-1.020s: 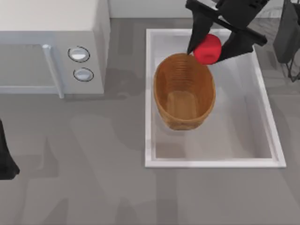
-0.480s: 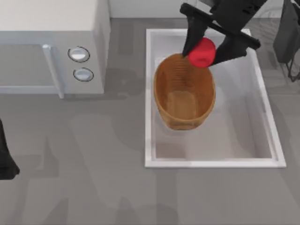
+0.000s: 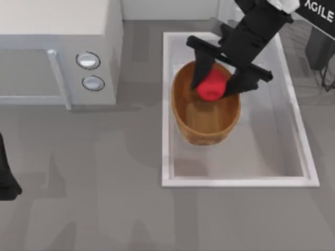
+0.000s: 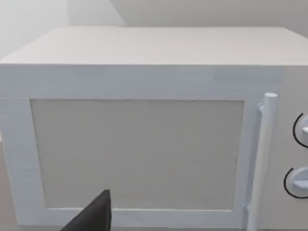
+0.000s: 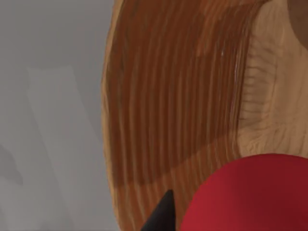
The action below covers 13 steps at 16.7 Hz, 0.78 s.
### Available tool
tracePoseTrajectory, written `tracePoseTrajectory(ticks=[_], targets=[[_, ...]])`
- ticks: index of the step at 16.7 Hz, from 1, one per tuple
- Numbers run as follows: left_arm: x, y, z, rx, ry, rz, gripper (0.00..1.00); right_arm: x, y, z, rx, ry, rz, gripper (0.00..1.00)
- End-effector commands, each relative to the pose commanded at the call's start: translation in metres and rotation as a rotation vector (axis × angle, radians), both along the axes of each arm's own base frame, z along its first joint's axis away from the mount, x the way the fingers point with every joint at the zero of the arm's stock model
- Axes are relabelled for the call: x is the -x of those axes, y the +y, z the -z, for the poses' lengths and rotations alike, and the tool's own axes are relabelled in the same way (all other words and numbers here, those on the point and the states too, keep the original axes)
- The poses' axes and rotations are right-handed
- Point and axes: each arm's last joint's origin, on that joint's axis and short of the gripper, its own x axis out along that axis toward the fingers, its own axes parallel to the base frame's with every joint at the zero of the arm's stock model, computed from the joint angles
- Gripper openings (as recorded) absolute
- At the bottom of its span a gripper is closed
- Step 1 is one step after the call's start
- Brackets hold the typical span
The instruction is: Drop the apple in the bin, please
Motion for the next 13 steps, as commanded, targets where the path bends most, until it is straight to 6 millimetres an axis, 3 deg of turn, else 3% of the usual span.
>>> tracePoseTrajectory(ticks=[5,13], targets=[[0.0,0.0,0.0,0.0,0.0,0.0,1.0,0.0005,0.0007,0.0007,-0.001,-0.003,0.0,0.0],[0.0,0.0,0.0,0.0,0.0,0.0,1.0,0.0005,0.0007,0.0007,-0.001,-0.003,0.0,0.6]])
